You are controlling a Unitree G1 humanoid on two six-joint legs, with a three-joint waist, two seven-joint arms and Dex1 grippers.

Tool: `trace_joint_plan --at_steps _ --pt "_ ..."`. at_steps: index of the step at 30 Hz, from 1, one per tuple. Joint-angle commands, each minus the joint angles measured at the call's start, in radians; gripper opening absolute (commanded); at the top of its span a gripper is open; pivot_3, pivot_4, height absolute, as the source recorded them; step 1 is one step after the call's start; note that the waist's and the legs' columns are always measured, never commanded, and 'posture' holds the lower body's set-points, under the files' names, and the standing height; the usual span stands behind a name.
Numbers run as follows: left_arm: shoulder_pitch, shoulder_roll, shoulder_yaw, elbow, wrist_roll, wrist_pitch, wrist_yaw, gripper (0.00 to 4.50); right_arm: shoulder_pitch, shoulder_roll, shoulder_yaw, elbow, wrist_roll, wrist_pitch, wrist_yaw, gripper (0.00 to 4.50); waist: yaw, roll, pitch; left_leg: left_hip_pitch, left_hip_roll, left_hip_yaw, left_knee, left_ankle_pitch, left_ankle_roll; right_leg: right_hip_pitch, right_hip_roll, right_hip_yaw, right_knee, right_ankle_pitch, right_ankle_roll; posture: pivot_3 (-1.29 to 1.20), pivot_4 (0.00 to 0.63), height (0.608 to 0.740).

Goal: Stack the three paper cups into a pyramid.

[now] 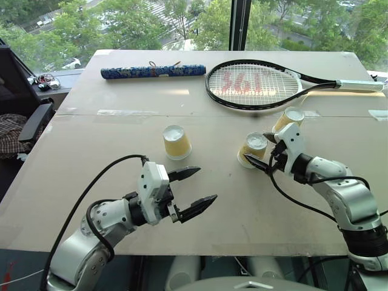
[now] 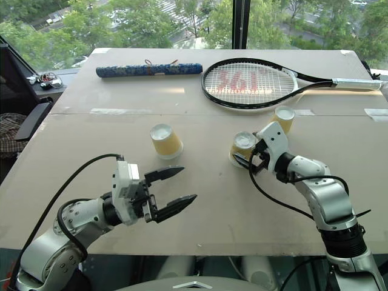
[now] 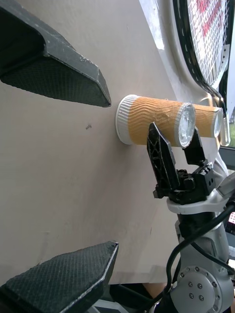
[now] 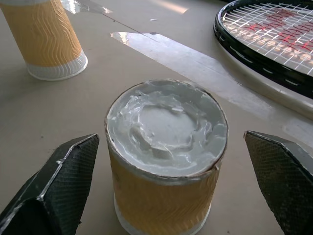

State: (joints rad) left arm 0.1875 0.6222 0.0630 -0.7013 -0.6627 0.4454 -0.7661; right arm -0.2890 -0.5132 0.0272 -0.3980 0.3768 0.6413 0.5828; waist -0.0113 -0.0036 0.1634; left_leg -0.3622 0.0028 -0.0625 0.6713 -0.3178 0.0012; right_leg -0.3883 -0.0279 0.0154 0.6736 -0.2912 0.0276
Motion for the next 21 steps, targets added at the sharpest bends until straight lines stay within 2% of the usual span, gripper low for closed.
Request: trace_joint_plan --at_steps 1,3,5,8,12,21 --pt "0.001 0.008 0.018 -0.04 -0.017 -0.006 0.001 4.5 -0.027 -0.045 -0.13 -0.107 0.118 -0.026 0.075 4.44 0.001 0.0 0.0 0.0 0.0 0.0 0.0 0.0 0.0 0.0 0.0 0.0 0.0 0.0 0.0 0.0 0.15 0.74" --pt "-0.002 0.008 0.016 -0.038 -0.018 -0.006 0.001 4.5 -0.057 -0.049 -0.187 -0.114 0.181 0.002 0.067 4.44 0.0 0.0 0.0 0.0 0.0 0.0 0.0 0.0 0.0 0.0 0.0 0.0 -0.001 0.0 0.0 0.0 0.15 0.74" --pt "-0.015 0.007 0.013 -0.035 -0.02 -0.003 0.004 4.5 -0.105 -0.052 -0.204 -0.077 0.171 0.008 0.033 4.44 -0.006 0.0 0.0 0.0 0.0 0.0 0.0 0.0 0.001 0.0 0.0 0.0 0.0 0.0 0.0 0.0 0.15 0.74" --pt "-0.028 0.008 0.014 -0.028 -0.023 -0.001 0.002 4.5 -0.174 -0.079 -0.149 0.049 0.022 -0.039 -0.035 4.44 -0.005 0.0 0.0 0.001 0.0 0.001 0.0 0.0 0.001 0.0 0.0 0.001 0.002 0.0 0.0 0.0 0.15 0.74" --pt "-0.031 0.012 0.022 -0.027 -0.025 -0.001 -0.002 4.5 -0.23 -0.075 -0.088 0.229 -0.096 -0.095 -0.077 4.44 -0.002 0.0 0.0 0.001 0.0 0.001 0.001 0.0 -0.001 0.0 0.0 0.001 0.002 0.0 0.0 0.0 0.15 0.74" --pt "0.016 0.014 0.053 -0.072 -0.031 -0.008 0.02 4.5 -0.307 -0.033 -0.082 0.467 -0.195 -0.16 -0.148 4.44 -0.005 0.0 0.0 -0.004 0.0 0.005 0.0 0.002 -0.003 -0.007 0.0 0.004 0.004 0.0 0.0 0.0 0.15 0.74"
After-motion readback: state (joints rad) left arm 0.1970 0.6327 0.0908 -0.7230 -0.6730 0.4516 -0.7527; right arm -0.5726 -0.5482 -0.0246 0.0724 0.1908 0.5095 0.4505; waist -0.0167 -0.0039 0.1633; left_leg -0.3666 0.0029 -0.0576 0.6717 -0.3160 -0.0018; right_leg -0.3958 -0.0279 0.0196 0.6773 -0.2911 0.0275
